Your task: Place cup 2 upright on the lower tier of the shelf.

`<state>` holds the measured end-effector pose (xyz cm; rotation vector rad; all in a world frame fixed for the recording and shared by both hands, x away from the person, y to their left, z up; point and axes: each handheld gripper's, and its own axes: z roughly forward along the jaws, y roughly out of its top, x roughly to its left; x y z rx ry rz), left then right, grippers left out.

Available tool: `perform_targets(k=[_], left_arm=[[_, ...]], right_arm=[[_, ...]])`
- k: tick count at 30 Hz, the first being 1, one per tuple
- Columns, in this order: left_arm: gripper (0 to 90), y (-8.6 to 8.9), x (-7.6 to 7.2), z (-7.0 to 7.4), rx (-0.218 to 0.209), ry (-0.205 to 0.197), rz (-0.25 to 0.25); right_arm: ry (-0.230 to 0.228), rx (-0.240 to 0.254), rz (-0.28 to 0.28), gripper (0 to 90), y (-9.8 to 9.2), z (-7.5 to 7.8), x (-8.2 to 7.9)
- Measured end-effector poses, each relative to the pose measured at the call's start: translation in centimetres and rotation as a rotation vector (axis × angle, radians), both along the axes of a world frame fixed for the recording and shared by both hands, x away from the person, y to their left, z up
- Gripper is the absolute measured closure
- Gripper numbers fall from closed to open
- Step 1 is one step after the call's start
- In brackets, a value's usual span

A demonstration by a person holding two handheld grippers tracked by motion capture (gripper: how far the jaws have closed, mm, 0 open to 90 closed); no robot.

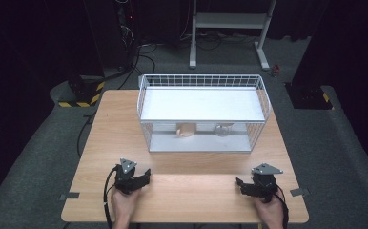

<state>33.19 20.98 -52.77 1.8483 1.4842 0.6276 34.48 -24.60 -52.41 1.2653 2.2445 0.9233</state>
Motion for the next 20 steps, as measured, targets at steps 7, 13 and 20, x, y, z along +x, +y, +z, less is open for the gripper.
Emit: perform_targets(k=[7,13,20], left_arm=[[25.0,-0.63,0.06,-0.07,0.049,0.002,-0.007],[24.8,-0.63,0.06,-0.06,0.049,0.003,-0.009],[22.9,-0.61,0.11,-0.06,0.052,0.006,-0.021]], right_arm=[[0.001,0.002,-0.002,18.2,0.02,0.00,-0.02],[0.003,0.004,-0.005,18.2,0.04,0.00,-0.04],[0.001,0.003,-0.001,18.1,0.02,0.00,-0.01]])
